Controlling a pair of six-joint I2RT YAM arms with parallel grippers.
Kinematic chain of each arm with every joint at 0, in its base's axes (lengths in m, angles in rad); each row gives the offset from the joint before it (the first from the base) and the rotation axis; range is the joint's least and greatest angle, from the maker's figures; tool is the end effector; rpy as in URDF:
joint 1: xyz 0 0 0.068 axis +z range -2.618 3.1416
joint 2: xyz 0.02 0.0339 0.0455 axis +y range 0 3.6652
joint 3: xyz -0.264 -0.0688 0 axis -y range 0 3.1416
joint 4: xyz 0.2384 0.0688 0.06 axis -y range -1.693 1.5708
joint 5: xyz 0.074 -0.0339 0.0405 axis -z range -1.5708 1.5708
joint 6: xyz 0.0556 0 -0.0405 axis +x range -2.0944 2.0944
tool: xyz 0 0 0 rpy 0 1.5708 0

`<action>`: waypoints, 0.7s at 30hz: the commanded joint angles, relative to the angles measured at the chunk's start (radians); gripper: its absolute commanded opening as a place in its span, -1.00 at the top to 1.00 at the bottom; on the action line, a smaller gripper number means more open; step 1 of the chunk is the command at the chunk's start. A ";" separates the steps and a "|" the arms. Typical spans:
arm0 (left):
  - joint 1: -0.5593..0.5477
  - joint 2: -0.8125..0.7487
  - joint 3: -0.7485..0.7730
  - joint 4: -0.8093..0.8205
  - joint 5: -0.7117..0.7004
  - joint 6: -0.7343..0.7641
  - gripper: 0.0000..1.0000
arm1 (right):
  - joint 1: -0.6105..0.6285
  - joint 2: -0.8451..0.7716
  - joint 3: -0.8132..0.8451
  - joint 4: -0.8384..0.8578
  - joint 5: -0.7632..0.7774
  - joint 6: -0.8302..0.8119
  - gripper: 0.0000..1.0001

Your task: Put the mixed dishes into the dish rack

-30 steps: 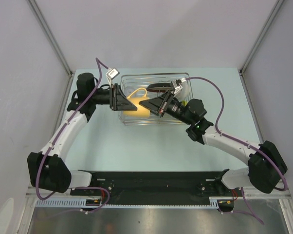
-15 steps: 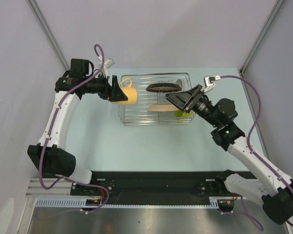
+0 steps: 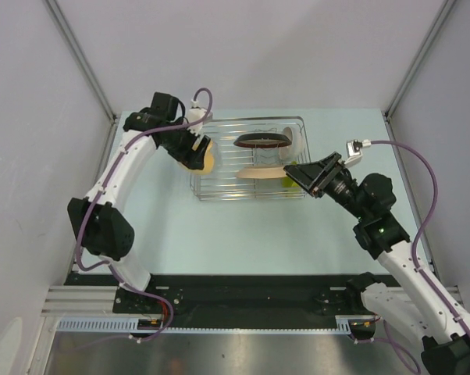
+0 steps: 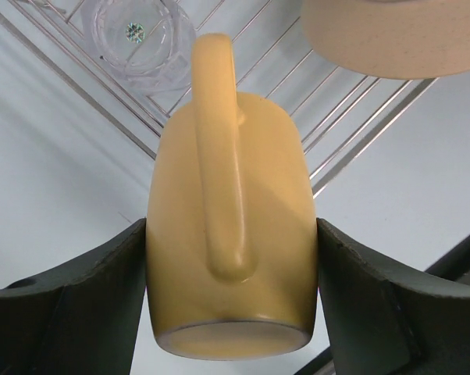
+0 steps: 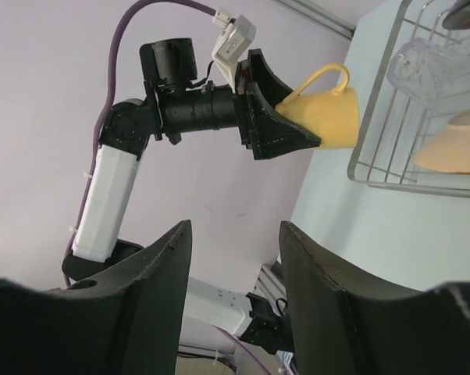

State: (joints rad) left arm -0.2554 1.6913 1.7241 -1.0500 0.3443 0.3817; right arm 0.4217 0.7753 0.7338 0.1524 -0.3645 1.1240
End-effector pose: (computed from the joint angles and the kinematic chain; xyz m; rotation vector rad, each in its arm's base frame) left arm 0.3382 -0.1077 0.3359 0.9155 2.3750 -0.3956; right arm 0.1719 0.0988 0.3623 0.2452 1.6446 1.4856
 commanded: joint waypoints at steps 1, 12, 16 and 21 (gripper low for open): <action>-0.068 0.021 0.052 0.085 -0.106 0.063 0.99 | -0.014 -0.031 -0.011 -0.004 -0.020 -0.001 -0.04; -0.133 0.136 0.008 0.168 -0.238 0.088 0.99 | -0.050 -0.090 -0.066 -0.001 -0.044 0.030 0.01; -0.133 0.174 -0.004 0.185 -0.272 0.109 0.99 | -0.084 -0.108 -0.086 -0.007 -0.065 0.039 0.02; -0.154 0.196 -0.049 0.217 -0.300 0.143 1.00 | -0.115 -0.110 -0.091 -0.007 -0.083 0.048 0.03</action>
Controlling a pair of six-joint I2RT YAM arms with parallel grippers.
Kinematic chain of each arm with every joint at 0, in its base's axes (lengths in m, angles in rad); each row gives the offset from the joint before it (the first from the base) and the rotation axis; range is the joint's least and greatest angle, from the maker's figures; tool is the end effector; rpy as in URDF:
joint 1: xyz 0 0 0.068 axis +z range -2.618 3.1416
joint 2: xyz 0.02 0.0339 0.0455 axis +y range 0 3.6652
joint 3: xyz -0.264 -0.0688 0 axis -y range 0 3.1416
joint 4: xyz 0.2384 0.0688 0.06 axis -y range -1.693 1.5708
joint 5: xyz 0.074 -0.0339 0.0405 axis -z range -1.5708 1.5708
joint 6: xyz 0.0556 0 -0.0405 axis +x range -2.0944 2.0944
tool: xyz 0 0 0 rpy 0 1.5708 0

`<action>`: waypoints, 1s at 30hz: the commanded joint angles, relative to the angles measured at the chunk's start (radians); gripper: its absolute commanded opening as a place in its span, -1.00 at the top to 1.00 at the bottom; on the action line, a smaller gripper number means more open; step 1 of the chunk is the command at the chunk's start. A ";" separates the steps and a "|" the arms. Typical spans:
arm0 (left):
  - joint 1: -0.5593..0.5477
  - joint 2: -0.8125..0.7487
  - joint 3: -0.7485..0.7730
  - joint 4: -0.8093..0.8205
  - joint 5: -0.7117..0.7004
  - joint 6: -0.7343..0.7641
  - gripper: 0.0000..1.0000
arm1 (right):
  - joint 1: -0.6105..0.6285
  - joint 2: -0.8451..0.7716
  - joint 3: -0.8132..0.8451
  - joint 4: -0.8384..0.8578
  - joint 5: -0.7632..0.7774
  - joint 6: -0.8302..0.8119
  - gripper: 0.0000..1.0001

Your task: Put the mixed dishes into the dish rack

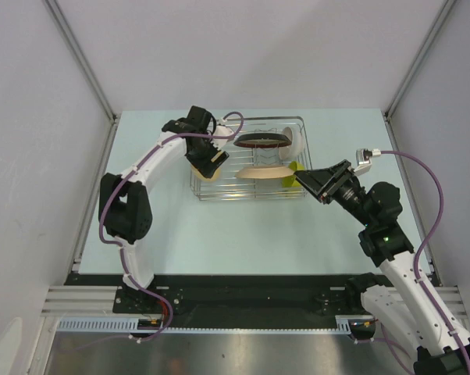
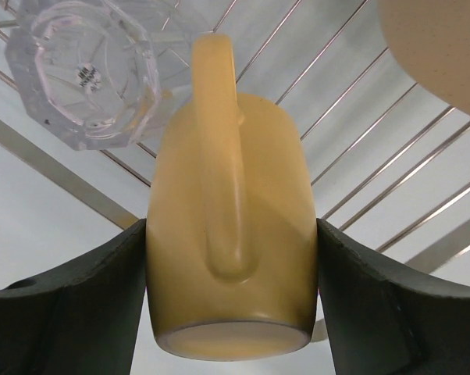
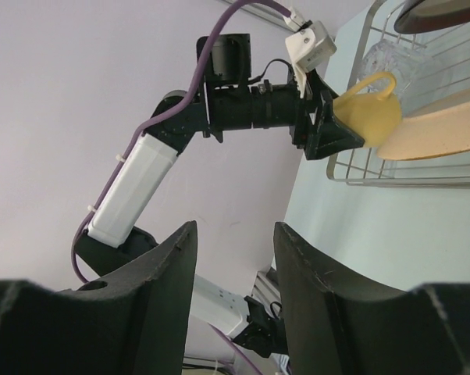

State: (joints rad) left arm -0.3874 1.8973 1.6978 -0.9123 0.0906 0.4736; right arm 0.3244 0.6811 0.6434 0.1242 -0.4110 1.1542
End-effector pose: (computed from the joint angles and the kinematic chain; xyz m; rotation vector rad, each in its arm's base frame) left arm 0.3755 -0.1586 0.2591 1.1433 2.4216 -0.0943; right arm 0.1634 0.0784 0.3415 0.3206 1.6543 1.4604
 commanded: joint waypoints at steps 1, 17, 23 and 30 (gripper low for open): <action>-0.027 -0.009 -0.032 0.088 -0.051 0.056 0.99 | -0.018 -0.009 -0.001 0.023 -0.037 0.019 0.03; -0.056 0.019 -0.046 0.096 -0.074 0.054 -0.60 | -0.021 -0.023 -0.002 0.000 -0.038 0.019 0.03; -0.057 -0.020 -0.058 0.096 -0.075 0.054 -1.00 | -0.021 -0.034 -0.002 -0.012 -0.037 0.019 0.03; -0.057 -0.066 -0.069 0.078 -0.072 0.053 -0.99 | -0.022 -0.049 -0.002 -0.021 -0.034 0.022 0.03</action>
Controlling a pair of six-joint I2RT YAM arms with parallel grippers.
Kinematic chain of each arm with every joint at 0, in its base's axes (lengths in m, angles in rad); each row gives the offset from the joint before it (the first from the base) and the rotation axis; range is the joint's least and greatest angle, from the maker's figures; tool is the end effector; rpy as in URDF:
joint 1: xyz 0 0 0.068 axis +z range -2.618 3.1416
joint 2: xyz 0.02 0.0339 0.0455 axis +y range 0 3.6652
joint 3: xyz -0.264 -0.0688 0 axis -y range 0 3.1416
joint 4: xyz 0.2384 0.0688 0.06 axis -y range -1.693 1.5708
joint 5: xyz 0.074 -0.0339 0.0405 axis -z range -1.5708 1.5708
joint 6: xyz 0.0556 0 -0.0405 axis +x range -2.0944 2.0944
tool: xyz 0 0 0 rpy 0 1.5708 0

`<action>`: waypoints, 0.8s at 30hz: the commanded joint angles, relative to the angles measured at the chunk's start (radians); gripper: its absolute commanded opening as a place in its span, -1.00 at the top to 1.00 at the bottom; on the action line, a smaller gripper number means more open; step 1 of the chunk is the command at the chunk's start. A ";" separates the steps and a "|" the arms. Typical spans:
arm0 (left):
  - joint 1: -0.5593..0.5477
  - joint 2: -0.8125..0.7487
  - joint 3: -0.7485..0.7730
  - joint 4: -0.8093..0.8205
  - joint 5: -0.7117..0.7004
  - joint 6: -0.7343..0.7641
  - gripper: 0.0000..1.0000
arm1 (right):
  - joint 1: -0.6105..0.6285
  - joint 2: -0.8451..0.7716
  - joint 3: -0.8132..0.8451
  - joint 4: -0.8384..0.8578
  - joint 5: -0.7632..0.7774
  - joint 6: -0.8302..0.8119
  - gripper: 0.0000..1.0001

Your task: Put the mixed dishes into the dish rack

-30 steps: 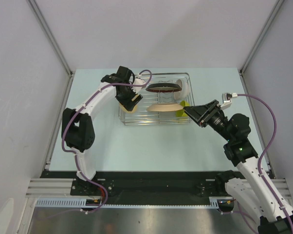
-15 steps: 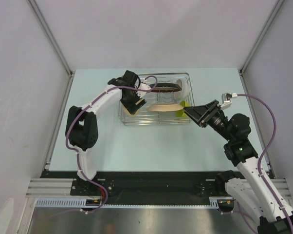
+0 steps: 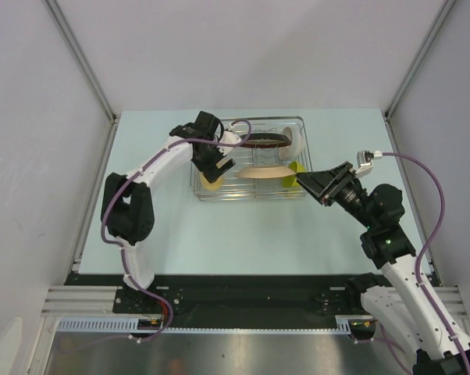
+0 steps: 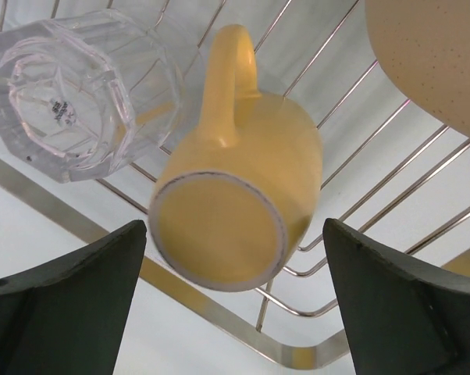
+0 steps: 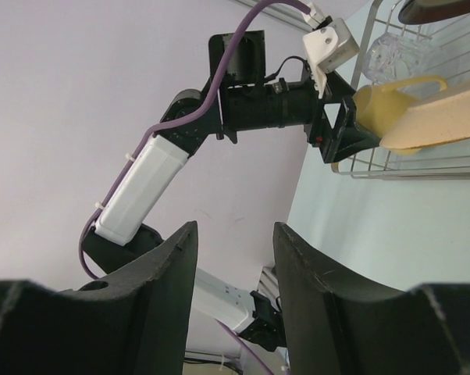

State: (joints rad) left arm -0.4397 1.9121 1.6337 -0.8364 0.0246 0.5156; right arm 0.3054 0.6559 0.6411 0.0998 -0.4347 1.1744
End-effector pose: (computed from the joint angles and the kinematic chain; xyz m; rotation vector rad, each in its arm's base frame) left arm 0.3714 -0.1762 0.2381 1.2411 2.3810 -0.0094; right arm 0.1589 0.0747 0.3415 0.3339 1.6596 1.4767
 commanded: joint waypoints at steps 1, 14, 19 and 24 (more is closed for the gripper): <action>-0.005 -0.094 -0.005 -0.001 -0.003 0.008 -0.99 | -0.002 -0.027 0.000 0.000 -0.009 -0.001 0.03; 0.004 -0.440 -0.041 -0.052 -0.006 -0.054 -0.99 | 0.000 -0.001 0.037 -0.158 0.027 -0.126 -0.92; 0.012 -0.623 -0.106 -0.058 0.044 -0.187 -1.00 | 0.104 0.109 0.227 -0.478 0.238 -0.415 -1.00; 0.016 -0.783 -0.244 -0.049 0.080 -0.313 -1.00 | 0.236 0.237 0.380 -0.686 0.549 -0.564 -1.00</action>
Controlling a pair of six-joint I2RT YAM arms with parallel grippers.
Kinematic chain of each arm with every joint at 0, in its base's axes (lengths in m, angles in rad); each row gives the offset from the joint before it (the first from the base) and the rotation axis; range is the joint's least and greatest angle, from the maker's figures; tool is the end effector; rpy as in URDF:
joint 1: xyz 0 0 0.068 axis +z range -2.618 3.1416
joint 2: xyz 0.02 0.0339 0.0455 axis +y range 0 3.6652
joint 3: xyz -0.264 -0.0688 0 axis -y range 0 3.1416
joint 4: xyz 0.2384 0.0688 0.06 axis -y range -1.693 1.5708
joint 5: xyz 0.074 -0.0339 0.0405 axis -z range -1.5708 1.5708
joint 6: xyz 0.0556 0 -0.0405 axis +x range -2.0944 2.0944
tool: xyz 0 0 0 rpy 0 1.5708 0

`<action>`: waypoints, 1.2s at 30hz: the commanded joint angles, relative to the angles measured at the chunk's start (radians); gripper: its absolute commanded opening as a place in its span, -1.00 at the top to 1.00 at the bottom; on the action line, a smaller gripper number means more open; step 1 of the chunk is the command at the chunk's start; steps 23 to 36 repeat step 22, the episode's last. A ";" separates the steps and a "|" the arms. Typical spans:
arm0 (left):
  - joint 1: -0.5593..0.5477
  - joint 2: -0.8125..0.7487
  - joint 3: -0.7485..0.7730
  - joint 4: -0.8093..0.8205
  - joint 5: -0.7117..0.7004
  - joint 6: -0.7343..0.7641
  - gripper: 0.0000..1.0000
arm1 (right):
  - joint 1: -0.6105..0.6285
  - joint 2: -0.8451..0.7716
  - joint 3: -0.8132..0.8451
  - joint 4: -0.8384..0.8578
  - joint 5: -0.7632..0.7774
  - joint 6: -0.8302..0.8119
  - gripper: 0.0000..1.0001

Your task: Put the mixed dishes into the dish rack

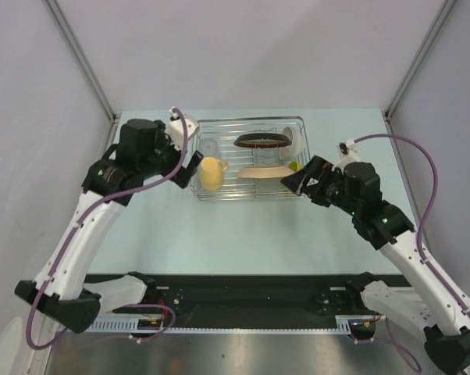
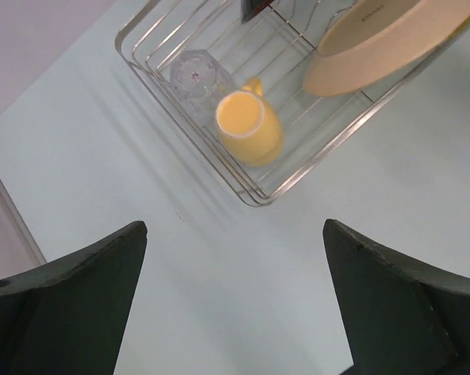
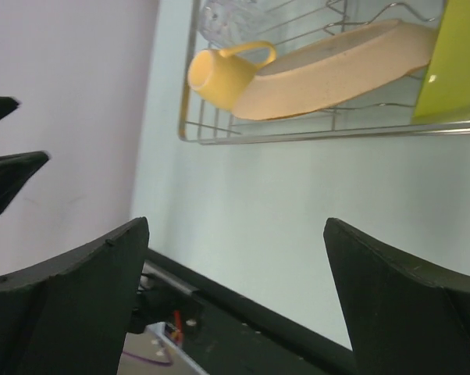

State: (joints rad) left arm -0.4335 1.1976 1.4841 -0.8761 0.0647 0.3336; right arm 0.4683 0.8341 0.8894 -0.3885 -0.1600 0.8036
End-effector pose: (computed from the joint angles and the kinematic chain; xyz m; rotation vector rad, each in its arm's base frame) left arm 0.2191 -0.1054 0.4123 0.8435 1.9904 -0.1275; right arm 0.1737 0.0978 0.3400 0.2244 2.0200 0.9891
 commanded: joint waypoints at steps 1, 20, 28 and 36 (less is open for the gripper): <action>0.025 -0.090 -0.132 0.005 0.043 -0.142 -0.99 | 0.088 0.071 0.149 -0.214 0.304 -0.207 -0.99; 0.110 -0.265 -0.311 0.117 0.047 -0.255 -1.00 | 0.148 0.100 0.243 -0.297 0.392 -0.347 -0.99; 0.116 -0.274 -0.346 0.134 0.046 -0.280 -0.99 | 0.148 0.082 0.243 -0.291 0.408 -0.346 -0.99; 0.116 -0.274 -0.346 0.134 0.046 -0.280 -0.99 | 0.148 0.082 0.243 -0.291 0.408 -0.346 -0.99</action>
